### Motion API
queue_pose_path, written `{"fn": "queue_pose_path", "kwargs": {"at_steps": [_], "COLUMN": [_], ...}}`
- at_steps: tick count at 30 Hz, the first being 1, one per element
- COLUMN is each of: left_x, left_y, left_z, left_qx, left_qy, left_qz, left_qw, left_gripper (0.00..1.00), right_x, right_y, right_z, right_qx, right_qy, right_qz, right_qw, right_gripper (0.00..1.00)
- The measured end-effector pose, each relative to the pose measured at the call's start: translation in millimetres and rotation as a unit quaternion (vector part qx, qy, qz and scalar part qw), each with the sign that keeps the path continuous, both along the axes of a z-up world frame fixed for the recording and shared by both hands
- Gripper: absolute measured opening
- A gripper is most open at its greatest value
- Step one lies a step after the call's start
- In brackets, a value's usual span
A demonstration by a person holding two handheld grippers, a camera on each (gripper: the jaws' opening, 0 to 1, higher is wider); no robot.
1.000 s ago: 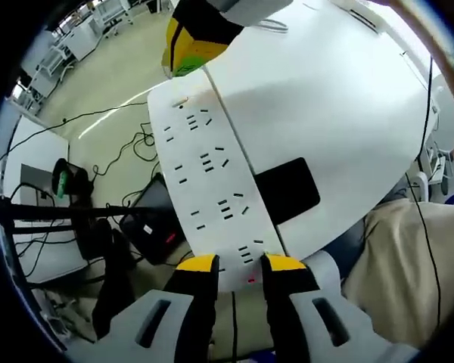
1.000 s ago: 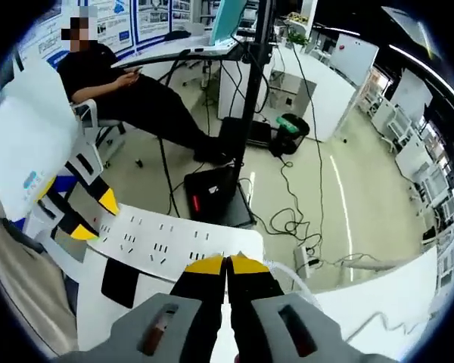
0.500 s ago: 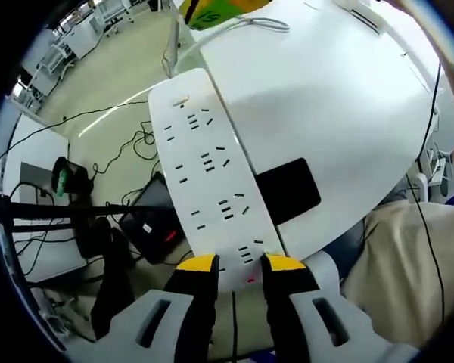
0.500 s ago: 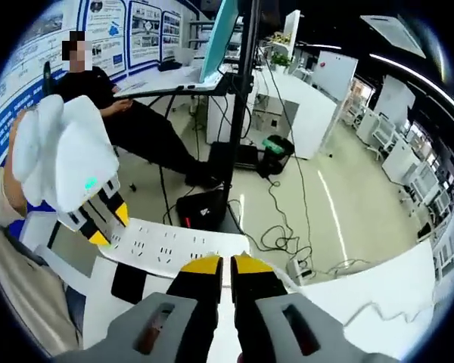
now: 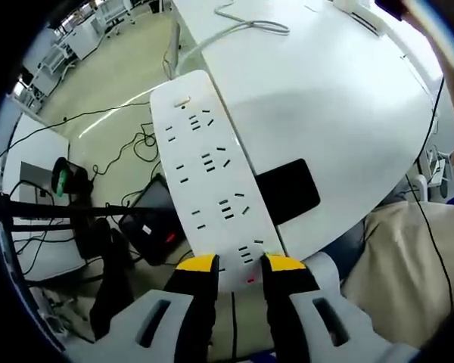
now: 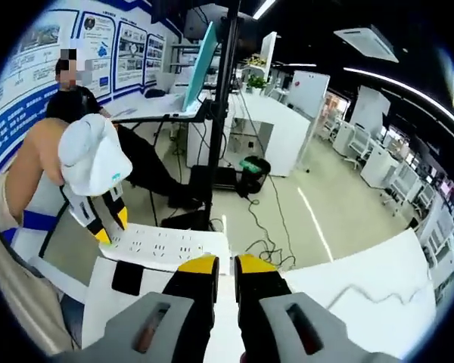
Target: Pick up the power strip scattered on the table, fix it on the side mounting bracket of the table, and press the switch
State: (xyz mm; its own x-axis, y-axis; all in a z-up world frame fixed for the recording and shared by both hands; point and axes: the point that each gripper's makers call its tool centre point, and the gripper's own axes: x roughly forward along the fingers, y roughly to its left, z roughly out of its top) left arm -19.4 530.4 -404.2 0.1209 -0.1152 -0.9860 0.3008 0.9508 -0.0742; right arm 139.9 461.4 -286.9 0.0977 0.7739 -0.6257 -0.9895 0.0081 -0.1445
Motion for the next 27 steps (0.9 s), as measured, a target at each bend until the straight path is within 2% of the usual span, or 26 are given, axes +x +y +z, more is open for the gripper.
{"fn": "queue_pose_path", "kwargs": {"at_steps": [6, 9, 21, 27], "left_x": [-6.9, -9.7, -12.7, -13.7], "left_y": [-8, -10, -12, -15], "left_z": [1.6, 2.1, 1.3, 1.0], "left_qx": [0.003, 0.003, -0.008, -0.010], "left_qy": [0.008, 0.008, -0.014, -0.018], "left_qz": [-0.001, -0.002, 0.003, 0.005], "left_qw": [1.0000, 1.0000, 0.9999, 0.9998], "left_gripper": [0.28, 0.28, 0.28, 0.28], "right_x": [9, 16, 32, 37], "right_y": [-20, -37, -98, -123], "right_z": [8.7, 13.8, 40.1, 44.4], "right_qx": [0.013, 0.028, 0.076, 0.077], "right_qy": [-0.002, -0.005, -0.011, -0.024], "right_qz": [-0.018, -0.037, -0.086, -0.101], "right_qw": [0.9997, 0.9989, 0.9934, 0.9916], "right_gripper": [0.06, 0.08, 0.10, 0.12]}}
